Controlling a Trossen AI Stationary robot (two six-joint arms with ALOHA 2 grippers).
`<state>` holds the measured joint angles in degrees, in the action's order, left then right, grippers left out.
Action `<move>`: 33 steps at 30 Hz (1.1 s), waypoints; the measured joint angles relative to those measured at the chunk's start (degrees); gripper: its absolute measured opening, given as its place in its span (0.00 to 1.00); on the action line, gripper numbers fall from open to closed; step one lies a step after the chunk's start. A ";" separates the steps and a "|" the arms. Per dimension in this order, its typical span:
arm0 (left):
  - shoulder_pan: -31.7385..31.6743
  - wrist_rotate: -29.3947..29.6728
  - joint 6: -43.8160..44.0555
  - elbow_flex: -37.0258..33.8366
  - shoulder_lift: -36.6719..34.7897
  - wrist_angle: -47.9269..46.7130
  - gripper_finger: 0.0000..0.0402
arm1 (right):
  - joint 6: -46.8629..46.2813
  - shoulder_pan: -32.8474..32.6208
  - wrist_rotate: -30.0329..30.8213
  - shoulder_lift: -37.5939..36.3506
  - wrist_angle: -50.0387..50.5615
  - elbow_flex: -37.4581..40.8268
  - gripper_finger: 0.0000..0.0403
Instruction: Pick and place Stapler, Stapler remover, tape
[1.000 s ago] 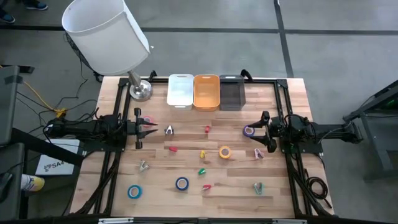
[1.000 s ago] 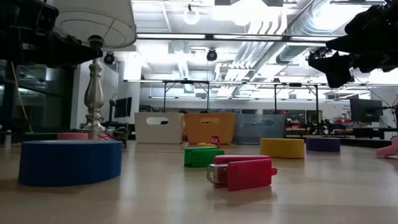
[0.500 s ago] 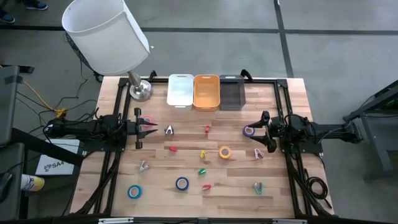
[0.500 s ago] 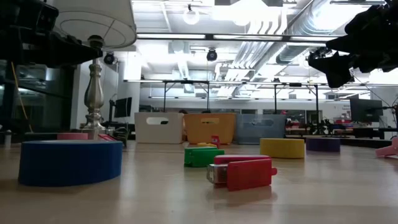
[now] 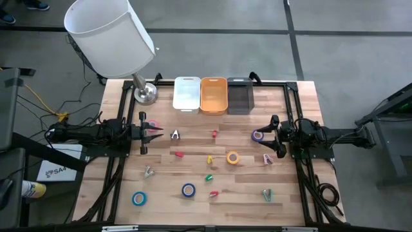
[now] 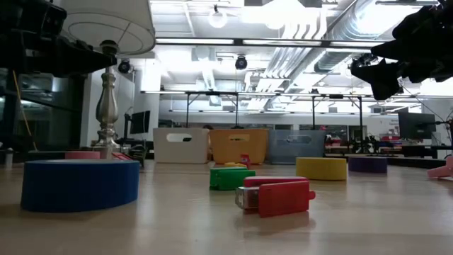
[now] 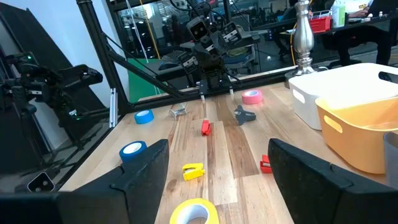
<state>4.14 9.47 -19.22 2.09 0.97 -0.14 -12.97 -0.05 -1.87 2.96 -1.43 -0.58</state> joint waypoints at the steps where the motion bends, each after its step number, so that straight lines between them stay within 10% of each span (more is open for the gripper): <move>1: 0.00 -0.02 0.00 0.00 0.02 0.00 0.24 | 0.02 0.00 -0.02 0.00 0.00 0.02 0.66; 33: 0.00 -0.01 0.00 -0.02 0.01 0.00 0.24 | -18.63 0.00 -0.07 0.00 -0.09 0.02 0.66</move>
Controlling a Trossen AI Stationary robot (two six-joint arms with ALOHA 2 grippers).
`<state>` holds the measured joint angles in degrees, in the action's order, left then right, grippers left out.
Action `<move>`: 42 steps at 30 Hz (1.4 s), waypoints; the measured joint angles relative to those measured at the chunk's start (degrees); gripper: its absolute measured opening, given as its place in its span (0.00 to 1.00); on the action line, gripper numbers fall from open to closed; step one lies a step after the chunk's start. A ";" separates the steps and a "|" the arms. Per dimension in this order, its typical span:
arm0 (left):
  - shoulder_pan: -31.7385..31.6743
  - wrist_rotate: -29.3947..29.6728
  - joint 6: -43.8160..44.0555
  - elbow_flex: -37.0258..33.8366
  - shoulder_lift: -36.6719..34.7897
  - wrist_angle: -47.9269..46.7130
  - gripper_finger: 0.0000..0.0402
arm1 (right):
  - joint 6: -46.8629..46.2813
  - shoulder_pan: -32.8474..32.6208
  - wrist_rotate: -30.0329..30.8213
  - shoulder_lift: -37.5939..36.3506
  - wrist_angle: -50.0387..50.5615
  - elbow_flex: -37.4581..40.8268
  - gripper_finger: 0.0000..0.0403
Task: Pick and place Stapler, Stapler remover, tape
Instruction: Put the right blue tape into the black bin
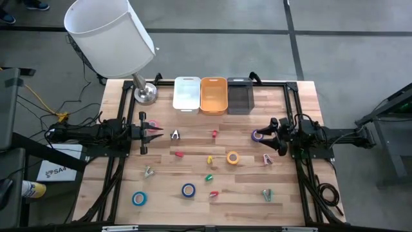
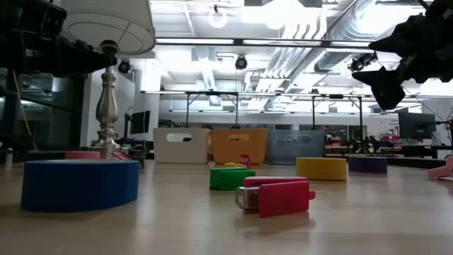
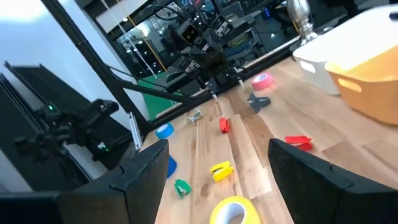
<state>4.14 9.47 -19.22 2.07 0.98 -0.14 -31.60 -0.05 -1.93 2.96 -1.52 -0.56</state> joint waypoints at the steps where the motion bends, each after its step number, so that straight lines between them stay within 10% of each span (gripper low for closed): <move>1: 0.00 -0.01 0.00 0.00 -0.01 0.00 0.24 | -0.87 0.00 0.00 0.00 0.00 0.00 0.66; 15: 0.00 0.01 0.00 0.00 -0.01 0.02 0.24 | -17.07 4.13 2.33 7.29 10.77 -5.82 0.66; 42: 0.00 0.01 0.00 0.02 -0.01 0.00 0.24 | -21.98 15.82 3.53 51.81 43.22 -28.45 0.66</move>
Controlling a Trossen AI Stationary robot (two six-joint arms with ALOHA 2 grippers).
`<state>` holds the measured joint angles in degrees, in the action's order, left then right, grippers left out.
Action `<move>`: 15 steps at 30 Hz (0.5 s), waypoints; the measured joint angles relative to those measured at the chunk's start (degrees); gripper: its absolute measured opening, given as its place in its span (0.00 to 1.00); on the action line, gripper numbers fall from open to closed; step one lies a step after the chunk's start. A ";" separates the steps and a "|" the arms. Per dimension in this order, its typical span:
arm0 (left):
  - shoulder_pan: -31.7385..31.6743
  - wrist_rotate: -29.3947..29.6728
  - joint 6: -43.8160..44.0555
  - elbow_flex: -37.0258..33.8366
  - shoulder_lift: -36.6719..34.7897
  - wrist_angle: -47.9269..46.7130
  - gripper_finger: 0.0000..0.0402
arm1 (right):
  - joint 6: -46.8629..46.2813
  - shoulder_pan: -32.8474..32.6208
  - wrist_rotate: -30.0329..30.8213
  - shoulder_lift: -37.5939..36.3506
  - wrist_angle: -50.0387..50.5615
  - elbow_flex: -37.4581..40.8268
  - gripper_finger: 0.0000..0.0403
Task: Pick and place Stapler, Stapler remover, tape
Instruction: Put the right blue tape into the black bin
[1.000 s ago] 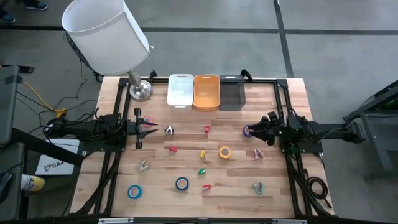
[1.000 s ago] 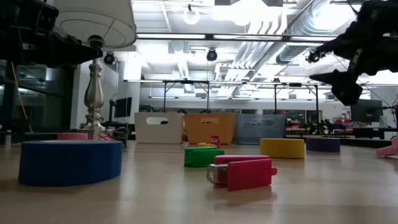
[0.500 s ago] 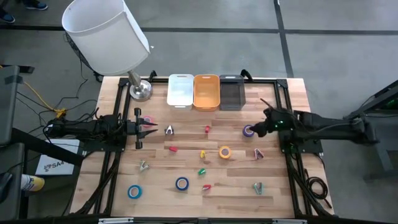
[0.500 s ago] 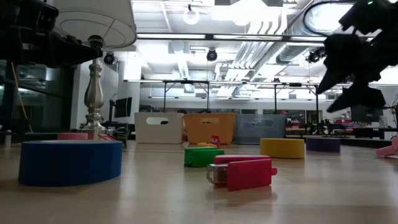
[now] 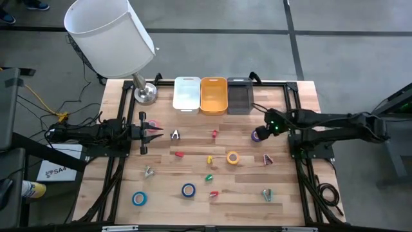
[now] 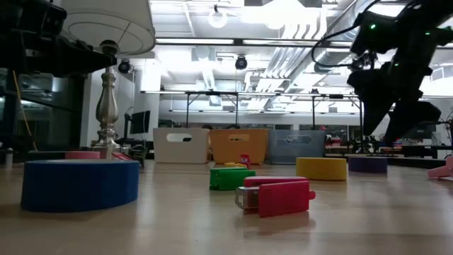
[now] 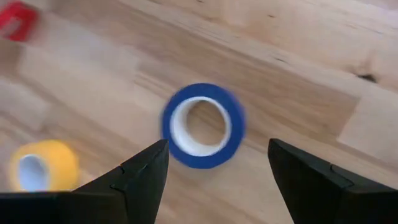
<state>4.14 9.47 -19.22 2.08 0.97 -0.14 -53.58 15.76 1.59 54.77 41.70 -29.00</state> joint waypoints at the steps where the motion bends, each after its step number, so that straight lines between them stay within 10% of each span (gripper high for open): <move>1: 0.00 0.00 0.00 -0.02 0.00 0.02 0.24 | 0.02 0.18 0.51 1.45 0.42 -0.56 0.66; 15: 0.00 -0.02 0.00 -0.01 0.00 0.00 0.24 | 1.01 0.42 -1.73 18.82 0.26 -3.77 0.66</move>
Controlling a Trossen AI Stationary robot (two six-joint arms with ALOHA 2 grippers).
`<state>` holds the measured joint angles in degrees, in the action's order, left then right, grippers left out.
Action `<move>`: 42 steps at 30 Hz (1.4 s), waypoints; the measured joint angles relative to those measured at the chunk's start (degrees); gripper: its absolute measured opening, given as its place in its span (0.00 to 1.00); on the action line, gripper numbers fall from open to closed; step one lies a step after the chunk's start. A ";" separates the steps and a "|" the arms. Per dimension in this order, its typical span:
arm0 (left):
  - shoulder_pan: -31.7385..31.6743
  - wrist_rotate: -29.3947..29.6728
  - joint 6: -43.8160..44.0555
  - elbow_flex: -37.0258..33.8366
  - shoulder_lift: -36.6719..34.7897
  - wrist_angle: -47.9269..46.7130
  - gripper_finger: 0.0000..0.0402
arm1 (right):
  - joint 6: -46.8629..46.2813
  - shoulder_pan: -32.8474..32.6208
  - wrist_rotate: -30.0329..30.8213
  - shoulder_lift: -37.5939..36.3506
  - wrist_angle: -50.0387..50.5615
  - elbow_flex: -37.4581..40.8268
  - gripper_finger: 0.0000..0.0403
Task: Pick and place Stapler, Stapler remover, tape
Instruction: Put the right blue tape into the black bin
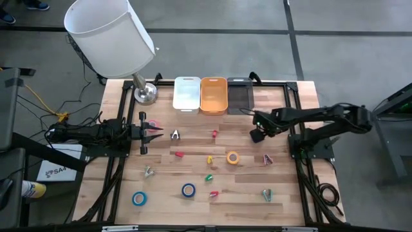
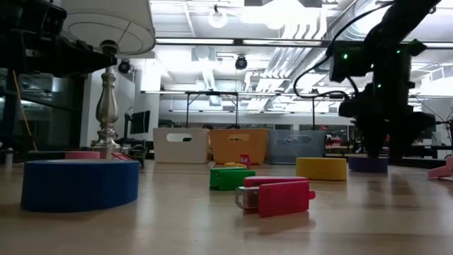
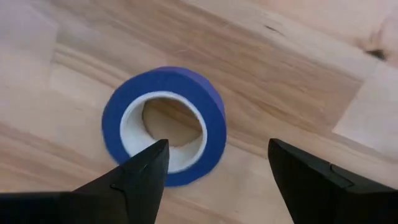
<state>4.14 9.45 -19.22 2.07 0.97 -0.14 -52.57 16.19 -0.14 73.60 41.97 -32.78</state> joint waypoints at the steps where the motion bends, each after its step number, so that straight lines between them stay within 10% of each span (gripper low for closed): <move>1: 0.00 0.00 0.00 0.00 0.00 0.02 0.24 | -0.28 0.02 -0.30 0.87 -0.12 -0.02 0.65; 26: 0.00 0.00 0.00 0.00 0.00 0.02 0.24 | -3.97 -0.02 -5.68 3.24 -1.79 -0.78 0.08; 42: 0.00 0.00 0.00 -0.01 0.00 0.01 0.24 | 12.87 9.26 4.87 7.71 9.55 -25.14 0.09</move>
<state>4.14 9.45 -19.22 2.07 0.97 -0.12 -39.70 25.45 4.73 81.31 51.51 -57.92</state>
